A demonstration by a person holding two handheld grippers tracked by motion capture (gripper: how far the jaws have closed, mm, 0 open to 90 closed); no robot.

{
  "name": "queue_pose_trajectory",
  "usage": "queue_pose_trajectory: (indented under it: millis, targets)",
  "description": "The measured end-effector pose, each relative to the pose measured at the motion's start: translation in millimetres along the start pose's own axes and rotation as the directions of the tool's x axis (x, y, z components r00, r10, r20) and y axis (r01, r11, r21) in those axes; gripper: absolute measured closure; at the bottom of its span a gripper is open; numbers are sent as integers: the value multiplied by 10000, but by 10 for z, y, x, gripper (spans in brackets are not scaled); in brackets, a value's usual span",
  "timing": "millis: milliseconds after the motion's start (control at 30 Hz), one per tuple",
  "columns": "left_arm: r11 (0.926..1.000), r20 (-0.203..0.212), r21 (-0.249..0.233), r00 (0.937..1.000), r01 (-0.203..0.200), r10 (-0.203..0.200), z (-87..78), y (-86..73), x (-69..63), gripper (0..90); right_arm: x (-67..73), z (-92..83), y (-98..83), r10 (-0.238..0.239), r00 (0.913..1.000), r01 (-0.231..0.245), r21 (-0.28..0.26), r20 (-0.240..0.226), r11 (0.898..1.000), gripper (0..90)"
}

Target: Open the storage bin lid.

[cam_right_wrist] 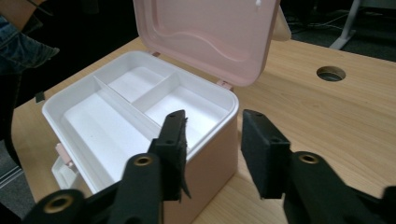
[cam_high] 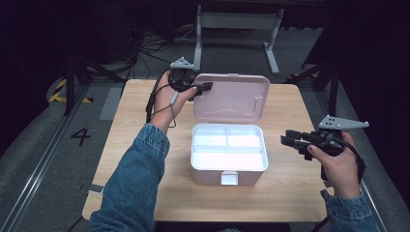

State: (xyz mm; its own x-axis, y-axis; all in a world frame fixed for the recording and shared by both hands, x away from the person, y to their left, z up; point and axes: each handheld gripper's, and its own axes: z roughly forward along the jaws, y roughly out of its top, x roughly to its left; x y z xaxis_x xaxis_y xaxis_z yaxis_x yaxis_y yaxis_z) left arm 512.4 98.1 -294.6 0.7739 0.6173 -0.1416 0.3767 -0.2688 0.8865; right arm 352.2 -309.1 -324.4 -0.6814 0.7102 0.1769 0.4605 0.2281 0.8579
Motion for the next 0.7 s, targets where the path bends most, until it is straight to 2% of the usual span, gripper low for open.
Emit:
queue_pose_trajectory:
  millis: [100, 300, 400, 433, 533, 700]
  targets:
    - [9999, -1, 72, 9999, 125, -125, 39, 9, 32, 605, -34, 33, -23, 109, 9997, -114, 246, 201, 9996, 541]
    - [9979, 93, 394, 9986, 522, -526, 113, 32, 124, 595, -119, 73, -66, 253, 9981, -287, 610, 558, 9977, 519]
    - [9960, 72, 531, 9973, 720, -725, 159, 36, 174, 586, -155, 70, -82, 396, 9976, -432, 646, 563, 9970, 515]
    - [9943, 99, 568, 9958, 906, -913, 181, 32, 194, 582, -164, 67, -84, 397, 9976, -434, 636, 574, 9970, 515]
    - [9921, 146, 497, 9932, 1149, -1157, 236, 10, 252, 572, -197, 54, -96, 503, 9973, -534, 593, 528, 9968, 508]
    - [9894, 40, 521, 9907, 1359, -1363, 297, -17, 305, 554, -240, 41, -106, 564, 9970, -590, 480, 533, 9971, 505]
